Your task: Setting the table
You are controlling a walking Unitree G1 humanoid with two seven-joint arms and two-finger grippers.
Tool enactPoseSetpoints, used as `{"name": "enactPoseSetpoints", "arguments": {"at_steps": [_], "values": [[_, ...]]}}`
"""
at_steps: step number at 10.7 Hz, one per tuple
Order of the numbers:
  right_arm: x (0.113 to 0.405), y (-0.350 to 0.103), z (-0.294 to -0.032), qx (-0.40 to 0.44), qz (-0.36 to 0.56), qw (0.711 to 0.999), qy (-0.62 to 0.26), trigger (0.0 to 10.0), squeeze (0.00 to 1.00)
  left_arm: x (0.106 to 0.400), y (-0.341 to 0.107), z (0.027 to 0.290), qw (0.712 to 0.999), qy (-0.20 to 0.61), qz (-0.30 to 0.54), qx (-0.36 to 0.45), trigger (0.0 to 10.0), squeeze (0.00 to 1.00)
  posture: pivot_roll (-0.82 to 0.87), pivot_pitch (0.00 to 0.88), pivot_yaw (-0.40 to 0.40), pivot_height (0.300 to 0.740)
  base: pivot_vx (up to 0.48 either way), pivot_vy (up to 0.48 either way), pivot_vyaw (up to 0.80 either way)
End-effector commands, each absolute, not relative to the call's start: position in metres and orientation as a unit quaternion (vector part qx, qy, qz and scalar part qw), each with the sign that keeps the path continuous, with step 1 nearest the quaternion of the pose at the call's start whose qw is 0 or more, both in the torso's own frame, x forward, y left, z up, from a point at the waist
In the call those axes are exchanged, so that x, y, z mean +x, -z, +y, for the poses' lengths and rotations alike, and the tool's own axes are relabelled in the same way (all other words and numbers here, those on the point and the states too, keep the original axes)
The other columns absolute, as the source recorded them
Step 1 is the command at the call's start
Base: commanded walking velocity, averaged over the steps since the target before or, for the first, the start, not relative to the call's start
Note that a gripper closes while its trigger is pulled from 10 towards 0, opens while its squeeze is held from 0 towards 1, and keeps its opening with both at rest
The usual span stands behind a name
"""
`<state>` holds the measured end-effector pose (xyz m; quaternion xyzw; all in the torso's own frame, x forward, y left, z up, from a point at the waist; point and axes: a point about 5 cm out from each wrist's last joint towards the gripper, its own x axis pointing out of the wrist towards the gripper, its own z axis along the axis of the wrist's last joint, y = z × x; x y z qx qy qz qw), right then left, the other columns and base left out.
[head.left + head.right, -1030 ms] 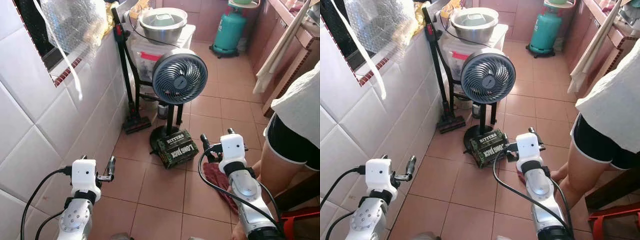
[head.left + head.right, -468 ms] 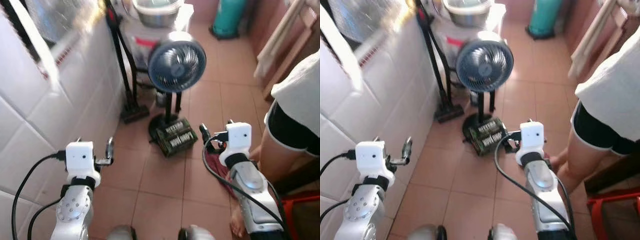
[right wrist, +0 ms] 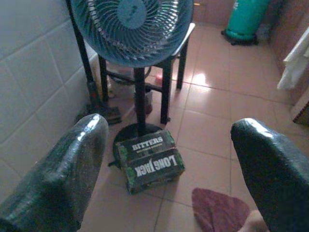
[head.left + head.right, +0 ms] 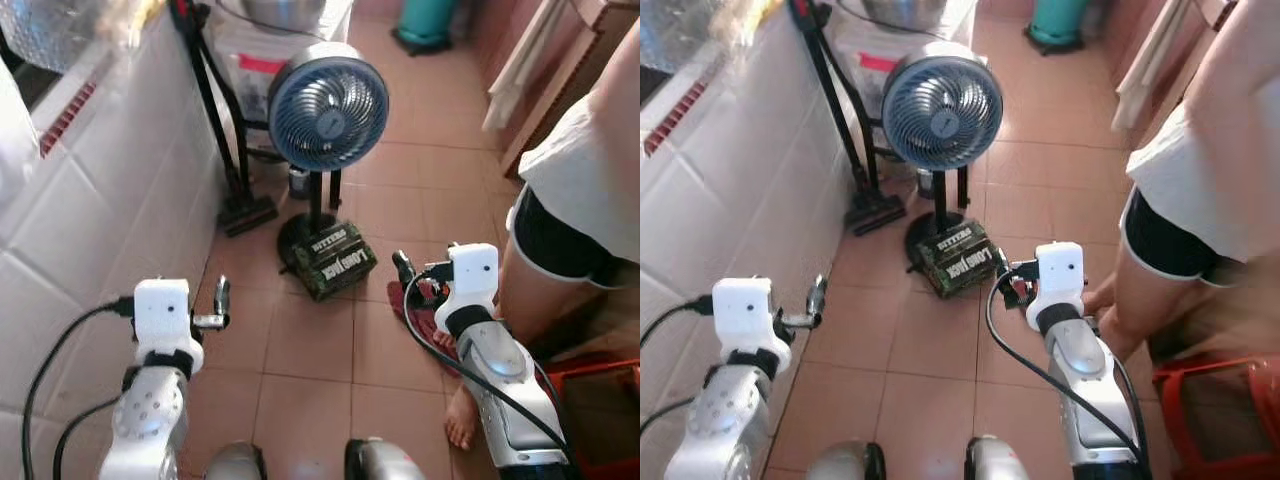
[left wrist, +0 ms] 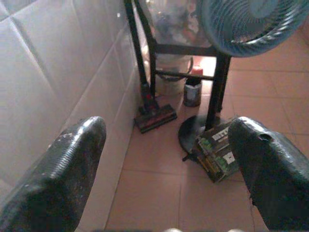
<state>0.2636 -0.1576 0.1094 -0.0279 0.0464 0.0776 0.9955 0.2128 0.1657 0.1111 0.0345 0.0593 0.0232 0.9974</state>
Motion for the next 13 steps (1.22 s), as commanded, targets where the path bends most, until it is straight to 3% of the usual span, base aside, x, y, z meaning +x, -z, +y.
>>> {"name": "enactPoseSetpoints", "arguments": {"at_steps": [1,9,13], "values": [[0.263,-0.112,-0.157,-0.025,0.044,0.996,-0.077,10.0,0.0,0.211,-0.11,0.17,0.996,-0.029,0.069,0.041,10.0,0.0,0.06,0.159,0.022,0.74,-0.285,0.0,0.0],[0.279,-0.112,-0.154,-0.012,0.031,0.997,-0.063,10.0,0.0,0.236,-0.116,0.167,0.998,-0.023,0.049,0.035,10.0,0.0,0.06,0.062,0.037,0.74,-0.317,0.0,0.0],[0.285,-0.108,-0.153,-0.008,0.029,0.998,-0.055,10.0,0.0,0.238,-0.115,0.167,0.998,-0.023,0.05,0.025,10.0,0.0,0.07,0.041,0.043,0.74,-0.342,0.16,-0.7]]}}
